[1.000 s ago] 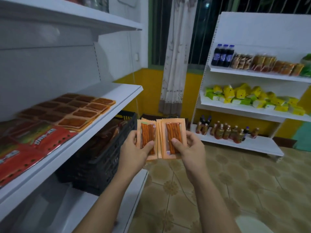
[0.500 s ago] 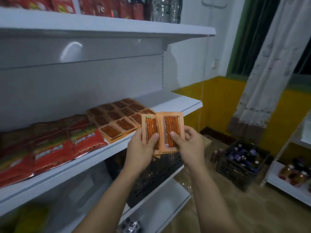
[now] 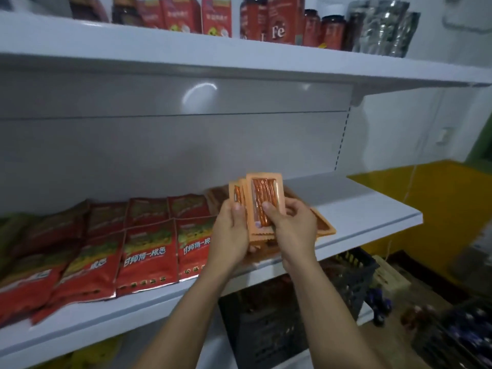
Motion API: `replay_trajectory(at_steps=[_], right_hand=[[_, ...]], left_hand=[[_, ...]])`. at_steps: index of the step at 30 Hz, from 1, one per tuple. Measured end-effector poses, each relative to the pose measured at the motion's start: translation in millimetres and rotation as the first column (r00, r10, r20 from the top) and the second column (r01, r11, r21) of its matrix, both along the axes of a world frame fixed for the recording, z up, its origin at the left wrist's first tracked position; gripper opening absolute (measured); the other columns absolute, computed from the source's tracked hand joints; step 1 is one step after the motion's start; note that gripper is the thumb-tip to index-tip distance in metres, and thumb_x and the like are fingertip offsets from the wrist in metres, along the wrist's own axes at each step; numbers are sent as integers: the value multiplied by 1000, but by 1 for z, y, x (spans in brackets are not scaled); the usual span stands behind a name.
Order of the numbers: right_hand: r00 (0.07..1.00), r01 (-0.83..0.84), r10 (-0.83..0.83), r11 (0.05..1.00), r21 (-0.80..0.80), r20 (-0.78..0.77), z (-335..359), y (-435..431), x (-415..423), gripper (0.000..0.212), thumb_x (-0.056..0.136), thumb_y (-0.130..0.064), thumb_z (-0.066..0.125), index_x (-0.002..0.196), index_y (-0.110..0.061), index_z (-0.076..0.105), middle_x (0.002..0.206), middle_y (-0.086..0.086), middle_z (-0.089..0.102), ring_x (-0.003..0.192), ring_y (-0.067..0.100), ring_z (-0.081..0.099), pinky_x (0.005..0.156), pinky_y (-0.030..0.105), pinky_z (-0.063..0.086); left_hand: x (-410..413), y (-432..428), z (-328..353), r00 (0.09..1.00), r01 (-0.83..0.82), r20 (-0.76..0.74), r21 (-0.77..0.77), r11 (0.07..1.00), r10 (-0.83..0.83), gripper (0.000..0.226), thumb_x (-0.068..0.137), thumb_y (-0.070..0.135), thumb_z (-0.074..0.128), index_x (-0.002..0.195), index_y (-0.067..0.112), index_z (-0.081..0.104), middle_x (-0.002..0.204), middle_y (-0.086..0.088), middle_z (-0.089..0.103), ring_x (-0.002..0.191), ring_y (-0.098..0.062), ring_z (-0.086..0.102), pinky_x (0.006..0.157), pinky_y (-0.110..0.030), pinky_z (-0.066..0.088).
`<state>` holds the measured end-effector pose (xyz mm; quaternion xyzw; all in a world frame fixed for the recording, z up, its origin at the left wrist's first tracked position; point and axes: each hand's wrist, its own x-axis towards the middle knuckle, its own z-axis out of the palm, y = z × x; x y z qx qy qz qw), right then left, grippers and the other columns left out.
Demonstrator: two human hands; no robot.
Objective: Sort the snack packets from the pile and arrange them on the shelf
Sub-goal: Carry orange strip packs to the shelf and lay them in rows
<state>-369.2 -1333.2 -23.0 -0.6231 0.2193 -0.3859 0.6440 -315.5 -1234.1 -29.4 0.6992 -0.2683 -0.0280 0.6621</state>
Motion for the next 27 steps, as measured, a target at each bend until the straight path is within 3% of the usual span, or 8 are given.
replay_trajectory(at_steps=[3,8,12,15,17,19,22,27], right_hand=[[1000,-22,20,996,-86,-21,7,0,34,13,83,-19,77,93,-18,70,83,-4,74,72,5,71,63,22,53],[994,-72,61,988,-134,-86,5,-4,84,17,78,-23,80,91,-15,73,81,0,75,79,18,73,79,45,59],[987,-113,96,985,-134,-131,4,-7,110,29,72,-37,81,90,-16,73,83,-1,75,79,21,72,72,48,60],[984,-152,129,969,-194,-125,10,-17,123,22,78,-27,81,68,-12,68,62,-2,69,60,17,67,56,35,54],[976,-199,173,953,-229,-130,19,-31,131,27,81,-21,79,60,-13,64,51,-6,62,50,11,61,50,26,45],[974,-218,198,952,-214,-110,31,-52,142,22,82,-21,79,64,-13,68,59,-3,67,58,17,68,53,28,51],[963,-244,193,921,-305,-188,41,-86,161,22,85,-30,75,73,-12,74,74,5,71,72,20,66,59,22,46],[889,-374,218,853,-363,-403,32,-121,198,28,83,-25,77,59,-13,67,56,0,62,51,9,56,47,21,38]], left_hand=[[27,3,7,999,-34,-3,-14,999,34,25,104,36,39,114,20,55,92,5,65,66,11,62,50,-7,44],[69,10,11,992,-100,78,3,995,100,18,102,27,48,117,18,54,94,4,64,68,12,62,52,-8,46],[89,12,4,988,-136,92,95,986,127,28,100,33,52,124,18,56,109,1,67,98,-9,65,83,-31,53],[99,9,5,978,-208,48,75,975,205,29,99,31,56,124,17,58,112,2,67,104,-16,65,90,-36,52],[106,7,5,963,-270,9,34,962,270,22,99,24,57,117,12,57,105,1,67,88,-7,69,76,-31,57],[112,5,7,941,-338,-23,34,941,339,17,99,23,56,111,11,54,102,-3,67,72,-2,69,63,-28,57],[116,-2,13,906,-421,-31,54,906,423,28,96,34,58,113,11,57,105,-7,69,90,-26,70,77,-50,58],[123,-16,17,851,-517,-65,67,853,521,37,94,39,58,115,10,54,106,-9,67,91,-32,69,78,-55,57]])
